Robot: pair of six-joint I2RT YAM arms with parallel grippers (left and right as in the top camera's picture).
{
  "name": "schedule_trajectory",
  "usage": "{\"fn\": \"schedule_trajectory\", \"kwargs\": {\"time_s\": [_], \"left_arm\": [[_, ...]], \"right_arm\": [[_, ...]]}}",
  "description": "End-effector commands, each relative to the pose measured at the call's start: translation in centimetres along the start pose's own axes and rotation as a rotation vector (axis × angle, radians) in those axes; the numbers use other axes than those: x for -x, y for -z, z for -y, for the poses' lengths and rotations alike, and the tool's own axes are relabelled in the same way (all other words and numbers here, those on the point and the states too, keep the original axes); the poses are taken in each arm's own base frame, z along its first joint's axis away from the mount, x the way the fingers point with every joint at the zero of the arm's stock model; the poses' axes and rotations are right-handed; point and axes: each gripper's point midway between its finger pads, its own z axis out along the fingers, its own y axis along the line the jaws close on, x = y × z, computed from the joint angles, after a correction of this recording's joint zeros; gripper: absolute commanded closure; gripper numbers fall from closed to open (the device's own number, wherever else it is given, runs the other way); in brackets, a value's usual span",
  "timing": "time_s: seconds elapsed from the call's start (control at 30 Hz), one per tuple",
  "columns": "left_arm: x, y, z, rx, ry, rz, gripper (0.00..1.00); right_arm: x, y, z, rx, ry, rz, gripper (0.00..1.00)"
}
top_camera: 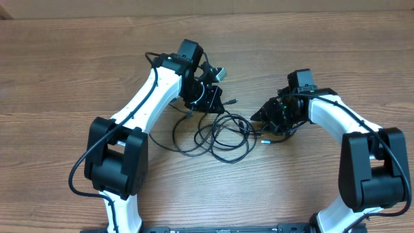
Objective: Untangle cables
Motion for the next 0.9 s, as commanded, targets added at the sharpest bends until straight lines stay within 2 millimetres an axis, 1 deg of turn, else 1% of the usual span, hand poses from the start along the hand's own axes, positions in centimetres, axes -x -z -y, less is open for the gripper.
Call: {"fn": "schedule_trajectory", "kwargs": {"time_s": [0.0,0.07,0.17,0.2,0.3,0.4,0.47,0.5,0.6,0.67,0.87], "left_arm": [[1.0,2.1,1.7,-0.071,-0.051,0.058,0.96],[1.1,2.4,1.2,-0.069,-0.035,0.063,0.96],[0.9,2.6,0.7,-0.055,-0.017,0.056,0.96],[0.7,2.5,0.5,-0.048,-0.011,0.05,0.92],[0.0,2.2,-0.4,0.012,0.008,0.023,0.69],[-0.9,1.7,-2.0,0.095,0.072,-0.006,0.64],[-1.6,1.4,-3.5,0.157,0.143,-0.017,0.56],[-1.9,1.2,-4.0,0.182,0.17,-0.022,0.54],[-2.9,0.9,-5.8,0.255,0.226,-0.037,0.53],[-3.4,0.6,-6.6,0.29,0.243,-0.044,0.53],[-5.2,-0.6,-7.0,0.259,0.278,-0.086,0.62]], "right_arm": [[-0.7,0.2,-0.7,0.042,0.06,-0.027,0.52],[-1.1,0.2,-1.0,0.068,0.105,-0.049,0.48],[-1.2,0.2,-1.0,0.069,0.111,-0.051,0.47],[-1.2,0.2,-1.0,0.069,0.111,-0.051,0.47],[-1.2,0.2,-1.1,0.069,0.111,-0.051,0.47],[-1.2,0.2,-1.0,0.069,0.11,-0.051,0.47],[-1.2,0.2,-1.0,0.068,0.109,-0.054,0.47],[-1.3,0.2,-1.0,0.067,0.107,-0.055,0.46],[-1.4,0.2,-0.9,0.064,0.104,-0.058,0.47],[-1.4,0.2,-0.9,0.064,0.104,-0.058,0.47],[-1.4,0.2,-0.9,0.064,0.104,-0.058,0.47]]}}
